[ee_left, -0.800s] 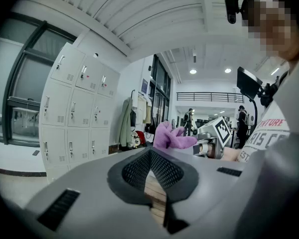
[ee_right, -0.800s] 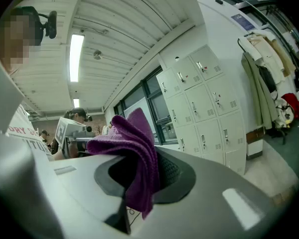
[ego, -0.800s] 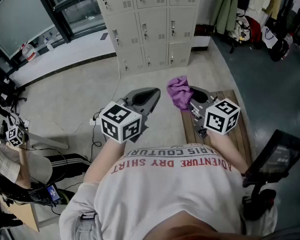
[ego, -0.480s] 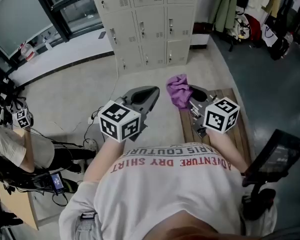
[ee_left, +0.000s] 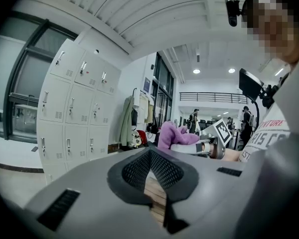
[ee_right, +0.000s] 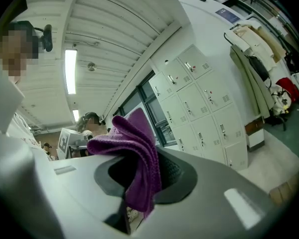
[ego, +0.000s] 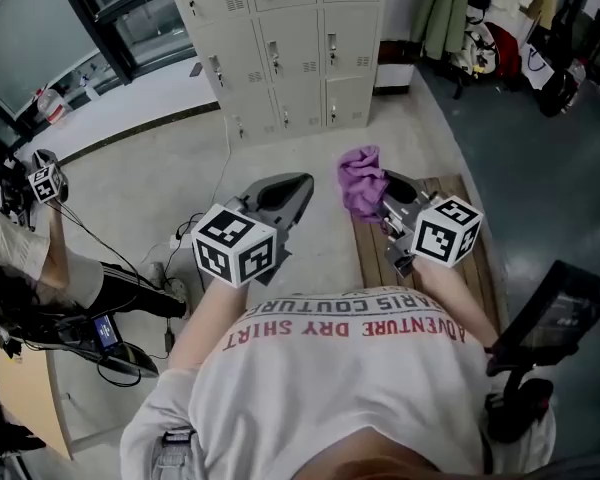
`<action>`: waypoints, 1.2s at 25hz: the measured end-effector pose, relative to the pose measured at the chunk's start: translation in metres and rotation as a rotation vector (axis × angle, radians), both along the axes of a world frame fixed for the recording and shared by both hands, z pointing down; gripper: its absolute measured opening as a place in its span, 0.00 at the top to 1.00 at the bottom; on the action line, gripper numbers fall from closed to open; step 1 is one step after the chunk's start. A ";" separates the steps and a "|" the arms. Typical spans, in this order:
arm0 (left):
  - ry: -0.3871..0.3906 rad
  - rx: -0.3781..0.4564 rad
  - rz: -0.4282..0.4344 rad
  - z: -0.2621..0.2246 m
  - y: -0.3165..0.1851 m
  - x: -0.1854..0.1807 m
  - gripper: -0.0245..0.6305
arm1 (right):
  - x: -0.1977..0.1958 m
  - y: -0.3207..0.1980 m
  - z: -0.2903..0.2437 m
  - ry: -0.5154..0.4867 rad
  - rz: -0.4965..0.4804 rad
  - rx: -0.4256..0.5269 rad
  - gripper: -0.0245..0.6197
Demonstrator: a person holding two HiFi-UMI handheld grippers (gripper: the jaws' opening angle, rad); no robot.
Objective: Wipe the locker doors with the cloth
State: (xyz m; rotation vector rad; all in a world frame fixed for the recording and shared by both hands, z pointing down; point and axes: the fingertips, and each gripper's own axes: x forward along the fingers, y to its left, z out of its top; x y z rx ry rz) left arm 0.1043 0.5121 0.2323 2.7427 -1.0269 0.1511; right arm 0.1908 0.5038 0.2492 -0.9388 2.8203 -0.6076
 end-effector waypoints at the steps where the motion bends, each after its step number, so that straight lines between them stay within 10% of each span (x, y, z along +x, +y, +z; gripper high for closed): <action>1: 0.006 -0.008 -0.012 0.003 -0.002 -0.003 0.96 | 0.003 -0.002 0.004 0.003 0.003 -0.004 0.85; 11: 0.042 -0.030 -0.072 0.030 -0.092 -0.040 0.96 | -0.021 -0.098 0.033 -0.008 0.033 -0.048 0.85; 30: 0.054 -0.027 -0.036 0.043 -0.486 -0.165 0.96 | -0.143 -0.480 0.043 -0.028 0.124 -0.080 0.85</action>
